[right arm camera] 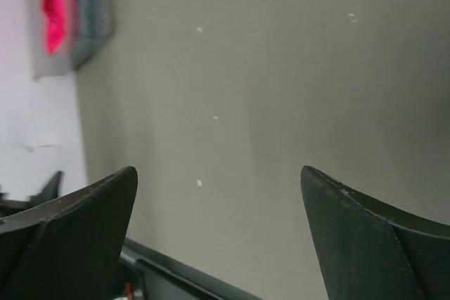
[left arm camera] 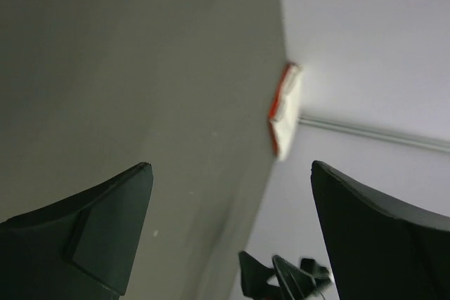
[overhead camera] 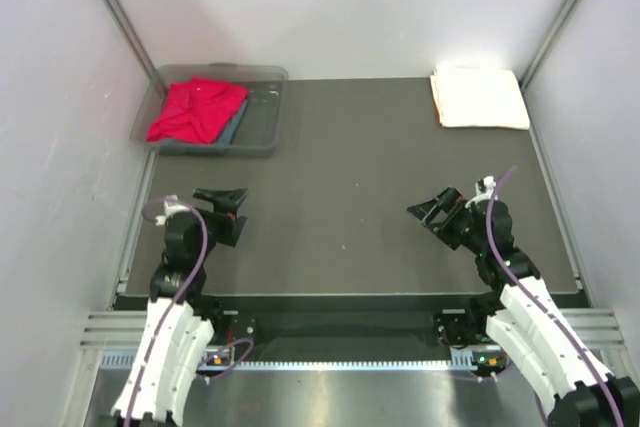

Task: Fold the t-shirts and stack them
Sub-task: Grab the tshirt from the pile

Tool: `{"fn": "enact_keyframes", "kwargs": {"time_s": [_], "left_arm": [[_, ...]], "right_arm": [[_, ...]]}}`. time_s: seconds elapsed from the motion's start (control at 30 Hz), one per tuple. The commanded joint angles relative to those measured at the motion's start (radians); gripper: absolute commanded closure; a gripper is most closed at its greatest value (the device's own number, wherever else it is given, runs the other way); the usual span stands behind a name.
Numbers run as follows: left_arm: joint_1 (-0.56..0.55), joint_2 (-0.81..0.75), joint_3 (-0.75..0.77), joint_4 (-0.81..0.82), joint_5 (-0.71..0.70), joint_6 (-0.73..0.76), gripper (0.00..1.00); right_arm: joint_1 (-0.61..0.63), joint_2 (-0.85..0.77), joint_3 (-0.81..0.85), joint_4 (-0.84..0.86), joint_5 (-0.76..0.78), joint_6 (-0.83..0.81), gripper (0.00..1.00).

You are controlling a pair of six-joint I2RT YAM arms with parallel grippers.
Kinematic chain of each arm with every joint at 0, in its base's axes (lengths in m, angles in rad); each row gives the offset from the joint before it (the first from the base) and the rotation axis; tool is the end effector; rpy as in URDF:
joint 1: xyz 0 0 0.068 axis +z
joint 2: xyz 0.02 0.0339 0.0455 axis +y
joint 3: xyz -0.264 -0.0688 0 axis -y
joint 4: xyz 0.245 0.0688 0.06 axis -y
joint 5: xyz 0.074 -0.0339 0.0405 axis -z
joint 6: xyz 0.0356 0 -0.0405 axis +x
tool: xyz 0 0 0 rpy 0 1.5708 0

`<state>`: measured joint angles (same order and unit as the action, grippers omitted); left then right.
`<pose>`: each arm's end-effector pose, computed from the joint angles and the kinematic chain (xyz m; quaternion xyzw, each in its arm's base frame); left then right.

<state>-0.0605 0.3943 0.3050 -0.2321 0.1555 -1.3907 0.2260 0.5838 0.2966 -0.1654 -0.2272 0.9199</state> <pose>0.1286 -0.0133 0.2183 -0.4633 0.6644 -0.4341 0.3944 0.1438 0.0413 0.1996 0.2299 0.8125 0.3664 0.3907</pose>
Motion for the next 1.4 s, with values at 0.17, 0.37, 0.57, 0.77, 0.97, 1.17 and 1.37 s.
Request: {"fn": "enact_keyframes", "kwargs": {"time_s": [0.17, 0.37, 0.57, 0.77, 0.97, 1.17, 1.37], "left_arm": [[0.025, 0.613, 0.495, -0.05, -0.105, 0.473, 0.01], [0.226, 0.983, 0.69, 0.35, 0.109, 0.547, 0.05], [0.243, 1.424, 1.239, 0.039, -0.146, 0.875, 0.22], [0.246, 1.698, 1.519, -0.018, -0.206, 0.984, 0.22], [0.249, 1.833, 1.576, 0.059, -0.299, 1.013, 0.19], [0.251, 1.925, 1.64, 0.022, -0.427, 1.029, 0.24], [0.249, 2.008, 1.792, -0.052, -0.37, 1.055, 0.96]], "right_arm": [[-0.02, 0.139, 0.26, -0.304, -0.018, -0.251, 0.0], [-0.025, 0.218, 0.265, -0.237, -0.143, -0.288, 0.0], [-0.028, 0.381, 0.39, -0.283, -0.098, -0.398, 0.0], [-0.043, 0.527, 0.478, -0.276, -0.103, -0.437, 0.0], [-0.079, 0.593, 0.503, -0.235, -0.142, -0.443, 0.0], [-0.139, 0.628, 0.493, -0.23, -0.178, -0.428, 0.0], [-0.139, 0.631, 0.495, -0.232, -0.175, -0.428, 0.0]]}}
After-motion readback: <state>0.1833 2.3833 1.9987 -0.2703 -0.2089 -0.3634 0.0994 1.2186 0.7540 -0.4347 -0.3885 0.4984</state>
